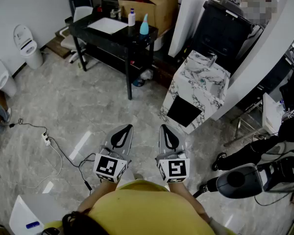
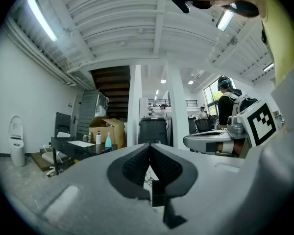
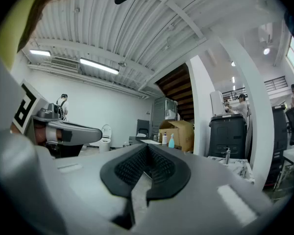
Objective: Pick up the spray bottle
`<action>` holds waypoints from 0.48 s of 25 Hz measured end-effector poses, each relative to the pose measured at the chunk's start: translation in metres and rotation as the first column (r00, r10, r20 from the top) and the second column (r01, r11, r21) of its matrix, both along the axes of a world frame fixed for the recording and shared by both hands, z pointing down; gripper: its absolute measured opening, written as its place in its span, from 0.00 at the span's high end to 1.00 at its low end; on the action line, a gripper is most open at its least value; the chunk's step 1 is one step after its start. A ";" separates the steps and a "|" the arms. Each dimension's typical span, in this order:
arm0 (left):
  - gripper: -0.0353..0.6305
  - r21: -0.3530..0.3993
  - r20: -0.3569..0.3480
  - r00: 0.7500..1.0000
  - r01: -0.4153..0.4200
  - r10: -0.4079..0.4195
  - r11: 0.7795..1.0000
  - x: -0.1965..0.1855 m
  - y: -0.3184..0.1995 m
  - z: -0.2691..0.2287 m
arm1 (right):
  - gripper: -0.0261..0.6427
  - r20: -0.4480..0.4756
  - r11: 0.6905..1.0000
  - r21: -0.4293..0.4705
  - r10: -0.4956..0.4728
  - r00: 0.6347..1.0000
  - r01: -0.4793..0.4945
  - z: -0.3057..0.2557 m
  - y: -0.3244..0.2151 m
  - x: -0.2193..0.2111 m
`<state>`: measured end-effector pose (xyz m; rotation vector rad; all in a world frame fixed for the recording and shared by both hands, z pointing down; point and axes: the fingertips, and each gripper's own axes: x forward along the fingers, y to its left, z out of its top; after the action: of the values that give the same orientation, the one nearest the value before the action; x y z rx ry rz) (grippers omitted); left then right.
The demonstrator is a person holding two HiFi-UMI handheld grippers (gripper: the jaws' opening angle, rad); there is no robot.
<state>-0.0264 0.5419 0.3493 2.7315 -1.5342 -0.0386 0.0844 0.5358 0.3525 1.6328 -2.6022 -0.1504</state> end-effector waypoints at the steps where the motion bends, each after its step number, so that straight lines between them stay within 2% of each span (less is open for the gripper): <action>1: 0.94 -0.003 0.000 1.000 -0.001 0.001 1.000 0.002 -0.001 0.001 | 0.96 -0.005 1.000 0.001 -0.002 1.000 0.002 0.000 0.000 0.001; 7: 0.94 0.013 0.013 1.000 -0.011 0.011 1.000 0.012 -0.019 0.000 | 0.96 0.007 1.000 -0.003 0.015 1.000 -0.015 0.003 -0.018 0.012; 12: 0.94 -0.005 0.001 1.000 -0.027 0.027 1.000 0.010 -0.051 0.012 | 0.96 0.013 1.000 -0.008 0.023 1.000 -0.023 0.012 -0.050 0.010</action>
<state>-0.0165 0.4906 0.3615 2.7485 -1.4946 -0.0334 0.0944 0.4862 0.3648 1.6660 -2.5895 -0.1291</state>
